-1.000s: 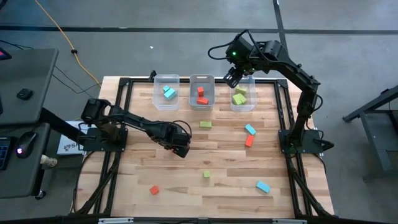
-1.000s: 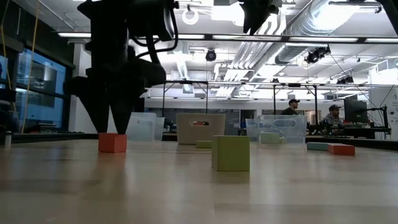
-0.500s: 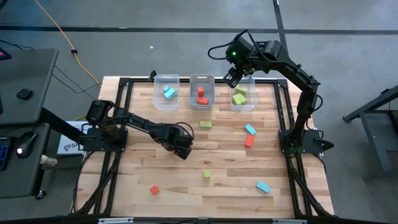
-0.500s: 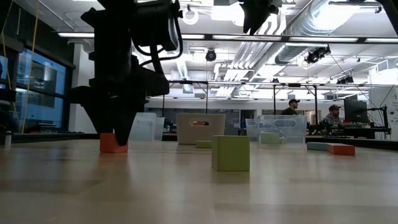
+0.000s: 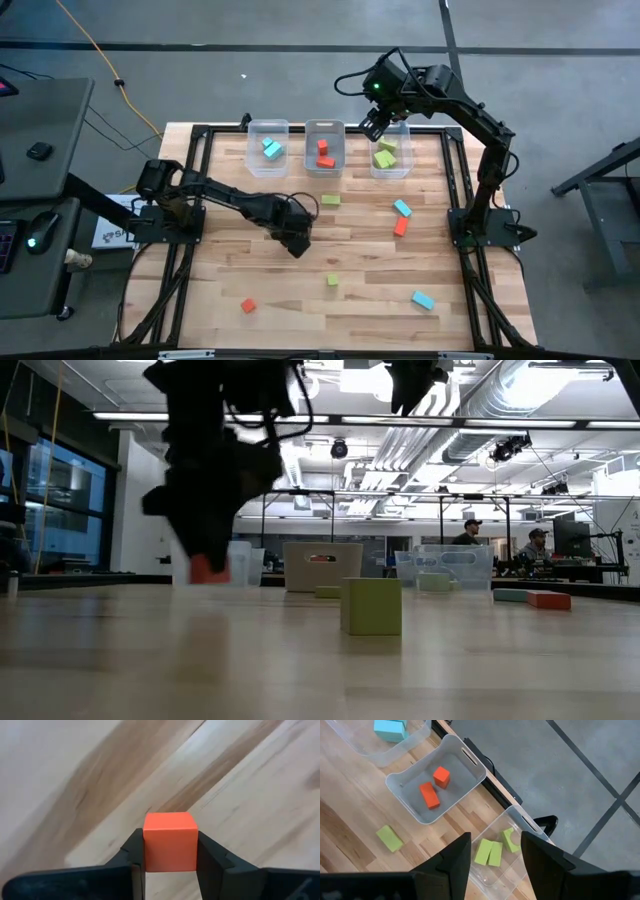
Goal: Sort & place blocks by color
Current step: Put the orange cube into the gray bin
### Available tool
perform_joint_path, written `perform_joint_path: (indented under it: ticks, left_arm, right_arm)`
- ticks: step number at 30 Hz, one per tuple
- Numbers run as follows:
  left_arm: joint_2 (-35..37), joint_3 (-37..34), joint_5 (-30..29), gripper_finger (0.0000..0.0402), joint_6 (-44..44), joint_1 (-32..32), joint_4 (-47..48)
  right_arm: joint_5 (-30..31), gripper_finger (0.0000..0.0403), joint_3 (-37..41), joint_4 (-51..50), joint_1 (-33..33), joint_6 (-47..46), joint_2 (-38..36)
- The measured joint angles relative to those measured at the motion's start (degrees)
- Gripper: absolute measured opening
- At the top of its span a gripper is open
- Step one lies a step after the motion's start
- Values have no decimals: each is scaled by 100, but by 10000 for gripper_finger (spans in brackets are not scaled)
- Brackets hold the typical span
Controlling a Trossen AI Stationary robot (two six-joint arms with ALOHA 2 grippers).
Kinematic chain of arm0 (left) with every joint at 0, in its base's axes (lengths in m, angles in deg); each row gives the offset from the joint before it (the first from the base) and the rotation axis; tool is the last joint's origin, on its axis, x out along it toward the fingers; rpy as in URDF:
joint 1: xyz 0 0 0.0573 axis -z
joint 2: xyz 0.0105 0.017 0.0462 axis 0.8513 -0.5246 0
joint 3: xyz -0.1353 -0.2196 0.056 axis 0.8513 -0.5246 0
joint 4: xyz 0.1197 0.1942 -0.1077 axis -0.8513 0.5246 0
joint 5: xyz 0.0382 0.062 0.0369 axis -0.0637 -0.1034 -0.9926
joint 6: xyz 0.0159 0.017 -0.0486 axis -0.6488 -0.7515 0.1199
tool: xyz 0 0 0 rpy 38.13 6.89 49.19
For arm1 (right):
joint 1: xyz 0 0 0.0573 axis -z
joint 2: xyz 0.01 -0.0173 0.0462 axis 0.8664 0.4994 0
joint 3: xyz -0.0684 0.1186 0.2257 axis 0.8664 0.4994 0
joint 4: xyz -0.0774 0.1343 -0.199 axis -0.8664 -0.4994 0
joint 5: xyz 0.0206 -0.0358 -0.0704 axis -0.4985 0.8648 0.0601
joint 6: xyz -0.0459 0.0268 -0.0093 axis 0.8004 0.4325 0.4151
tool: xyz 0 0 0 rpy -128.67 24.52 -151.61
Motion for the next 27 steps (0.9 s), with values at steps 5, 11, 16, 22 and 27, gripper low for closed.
perform_joint_path:
  ticks: [5,11,16,22,27]
  left_arm:
    - [116,356,-9,79,-818,-381,-6]
    - [186,815,-43,80,-1879,-995,-41]
    - [187,1126,-42,80,-2855,-1528,-162]
    - [187,1144,4,81,-3720,-2202,-567]
    - [187,1144,35,81,-4284,-2614,-770]
  right_arm:
    - [-38,162,0,0,-4,-218,0]
    - [-199,162,0,0,-16,-406,0]
    - [-177,162,0,2,-22,-573,0]
    - [-176,162,0,1,-22,-764,0]
    - [-175,162,0,2,-22,-826,0]
